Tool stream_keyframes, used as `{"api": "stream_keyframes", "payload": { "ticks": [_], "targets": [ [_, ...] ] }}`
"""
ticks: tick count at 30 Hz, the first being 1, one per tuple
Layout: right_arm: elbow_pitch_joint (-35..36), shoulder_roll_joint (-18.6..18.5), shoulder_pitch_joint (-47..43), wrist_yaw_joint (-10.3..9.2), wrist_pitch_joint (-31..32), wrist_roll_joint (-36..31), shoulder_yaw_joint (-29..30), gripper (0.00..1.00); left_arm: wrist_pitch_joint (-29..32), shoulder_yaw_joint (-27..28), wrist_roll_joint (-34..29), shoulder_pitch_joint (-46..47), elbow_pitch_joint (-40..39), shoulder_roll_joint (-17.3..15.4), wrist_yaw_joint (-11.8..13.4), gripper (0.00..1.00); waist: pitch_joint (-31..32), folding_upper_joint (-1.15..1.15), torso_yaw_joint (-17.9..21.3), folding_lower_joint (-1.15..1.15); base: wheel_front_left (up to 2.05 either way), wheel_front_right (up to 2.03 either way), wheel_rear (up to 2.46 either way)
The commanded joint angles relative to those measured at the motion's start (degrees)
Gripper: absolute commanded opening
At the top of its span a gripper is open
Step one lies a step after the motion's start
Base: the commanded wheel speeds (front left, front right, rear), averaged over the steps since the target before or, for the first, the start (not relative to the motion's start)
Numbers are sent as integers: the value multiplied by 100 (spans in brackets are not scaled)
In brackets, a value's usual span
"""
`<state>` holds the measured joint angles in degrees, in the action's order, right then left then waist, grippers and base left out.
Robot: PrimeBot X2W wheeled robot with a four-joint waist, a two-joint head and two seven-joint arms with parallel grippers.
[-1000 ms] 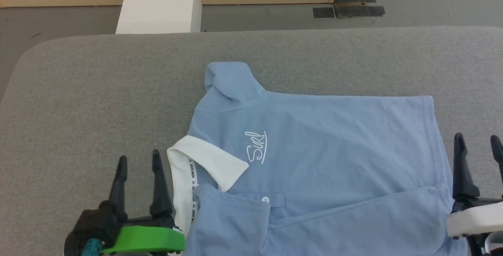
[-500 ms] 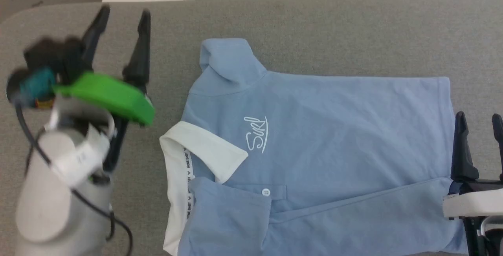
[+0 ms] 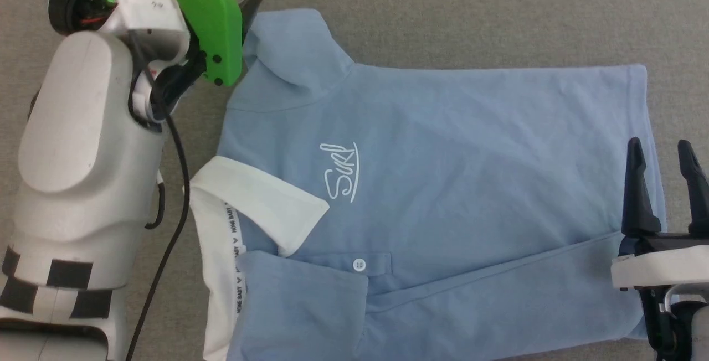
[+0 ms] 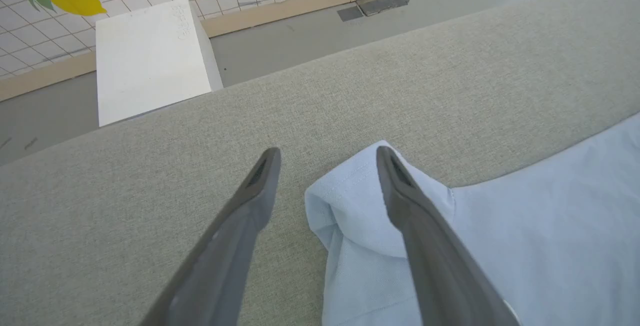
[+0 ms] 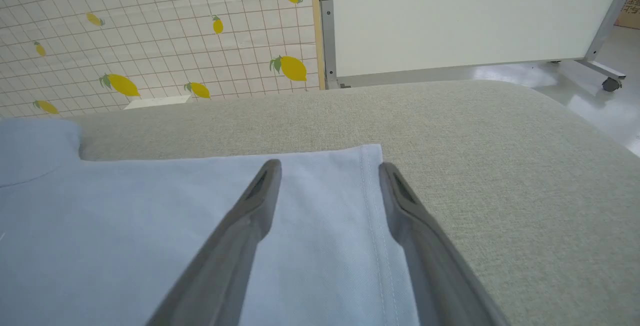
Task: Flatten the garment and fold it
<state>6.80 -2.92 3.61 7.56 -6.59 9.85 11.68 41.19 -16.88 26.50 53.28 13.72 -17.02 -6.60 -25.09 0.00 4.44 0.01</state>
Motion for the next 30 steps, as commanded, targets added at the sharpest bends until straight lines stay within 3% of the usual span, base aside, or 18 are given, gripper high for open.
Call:
{"api": "stream_keyframes", "payload": {
  "ticks": [1, 5, 15, 16, 18, 25, 30],
  "targets": [
    [-28, 4, 123, -8, -54, 28, -15, 100, 130, -63, 19, 134, 141, -18, -34, 100, -292, 0, 233, -1, 0, 0, 0],
    [-100, 4, 206, -8, -76, 34, -30, 100, 601, -239, -43, 258, 467, -122, -25, 100, -451, 0, 361, -1, 0, 0, 0],
    [-216, 4, 354, -8, -142, 127, -70, 100, 1160, -336, -330, 152, 874, -484, 344, 100, -766, 0, 589, -1, 0, 0, 0],
    [-221, 4, 371, -8, -146, 134, -64, 100, 1240, -344, -302, 103, 896, -500, 345, 72, -799, 0, 594, -1, 0, 0, 0],
    [-223, 4, 401, -8, -145, 135, -48, 100, 1285, -336, -218, 32, 867, -512, 312, 0, -853, 0, 589, -1, 0, 0, 0],
    [-54, 2, 568, -8, -36, -52, -9, 100, 1053, -159, 173, -142, 706, -329, 273, 0, -832, 0, 441, -1, 0, 0, 0],
    [257, -319, 939, -8, 277, -126, -30, 100, 626, -87, 310, -261, 576, -256, 200, 0, -647, 0, 317, -1, 0, 0, 0]
  ]
}}
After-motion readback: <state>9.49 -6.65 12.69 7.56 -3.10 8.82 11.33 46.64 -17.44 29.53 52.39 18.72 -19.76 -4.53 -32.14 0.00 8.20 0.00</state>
